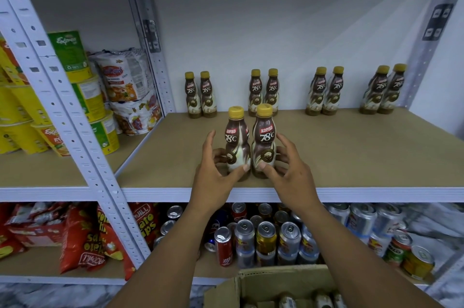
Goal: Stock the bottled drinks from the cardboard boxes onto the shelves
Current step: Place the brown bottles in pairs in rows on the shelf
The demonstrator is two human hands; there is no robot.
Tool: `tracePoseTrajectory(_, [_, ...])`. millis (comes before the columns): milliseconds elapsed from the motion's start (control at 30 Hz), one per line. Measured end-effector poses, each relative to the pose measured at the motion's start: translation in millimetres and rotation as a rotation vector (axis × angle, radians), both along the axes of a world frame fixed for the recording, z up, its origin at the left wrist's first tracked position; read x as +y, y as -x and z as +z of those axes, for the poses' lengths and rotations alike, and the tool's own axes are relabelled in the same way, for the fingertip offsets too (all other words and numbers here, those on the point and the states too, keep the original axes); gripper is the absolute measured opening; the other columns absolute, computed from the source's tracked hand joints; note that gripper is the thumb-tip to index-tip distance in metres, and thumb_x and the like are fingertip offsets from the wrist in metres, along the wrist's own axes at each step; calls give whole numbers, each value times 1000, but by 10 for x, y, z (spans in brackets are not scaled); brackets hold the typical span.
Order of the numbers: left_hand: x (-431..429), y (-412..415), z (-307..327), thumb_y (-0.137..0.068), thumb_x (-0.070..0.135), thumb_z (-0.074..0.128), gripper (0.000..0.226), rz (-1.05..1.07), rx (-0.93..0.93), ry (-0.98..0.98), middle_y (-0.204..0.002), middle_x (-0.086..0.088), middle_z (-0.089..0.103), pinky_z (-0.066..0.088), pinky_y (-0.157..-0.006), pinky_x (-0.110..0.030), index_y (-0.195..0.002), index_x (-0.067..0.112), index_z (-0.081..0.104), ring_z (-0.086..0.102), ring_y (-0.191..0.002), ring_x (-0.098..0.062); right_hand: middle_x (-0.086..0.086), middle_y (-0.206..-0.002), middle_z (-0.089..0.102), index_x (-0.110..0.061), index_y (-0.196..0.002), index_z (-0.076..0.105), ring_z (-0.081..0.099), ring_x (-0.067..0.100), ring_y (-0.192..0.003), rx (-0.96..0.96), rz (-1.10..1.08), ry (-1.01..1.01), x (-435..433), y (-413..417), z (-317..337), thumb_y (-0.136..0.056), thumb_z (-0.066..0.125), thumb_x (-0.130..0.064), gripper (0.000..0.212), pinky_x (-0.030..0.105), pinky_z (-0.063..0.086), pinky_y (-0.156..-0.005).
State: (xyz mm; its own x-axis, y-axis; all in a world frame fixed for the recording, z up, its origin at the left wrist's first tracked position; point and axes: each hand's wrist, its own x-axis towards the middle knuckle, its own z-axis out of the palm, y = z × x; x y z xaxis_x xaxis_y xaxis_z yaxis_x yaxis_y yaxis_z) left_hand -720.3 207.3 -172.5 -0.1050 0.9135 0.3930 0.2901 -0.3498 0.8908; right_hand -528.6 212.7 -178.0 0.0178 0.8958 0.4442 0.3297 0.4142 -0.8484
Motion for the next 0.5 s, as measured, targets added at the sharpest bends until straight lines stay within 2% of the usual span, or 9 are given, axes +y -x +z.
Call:
tracePoseTrajectory(167, [-20, -7, 2, -85, 21, 83, 99, 10, 2, -35, -122, 14, 63, 44, -83, -3, -160, 33, 20, 59, -105, 12, -37, -118, 50, -44, -152, 35, 62, -9, -105, -1, -5, -2, 9, -1, -6, -86, 81, -30, 82, 23, 55, -92])
tracePoseTrajectory(300, [-25, -4, 6, -82, 29, 86, 101, 38, 15, -40, -118, 13, 63, 45, -82, -5, -159, 37, 21, 59, -103, 10, -36, -117, 52, -47, -150, 36, 64, 0, -107, -17, -8, -16, 21, 0, -18, -86, 82, -28, 81, 25, 56, -93])
tracePoseTrajectory(500, [-32, -6, 5, -84, 25, 84, 98, 46, 43, -51, -119, 12, 63, 45, -80, -4, -159, 35, 23, 60, -102, 9, -40, -114, 50, -46, -148, 36, 60, -20, -98, -7, -7, -10, 27, -8, -25, -87, 81, -26, 79, 8, 50, -84])
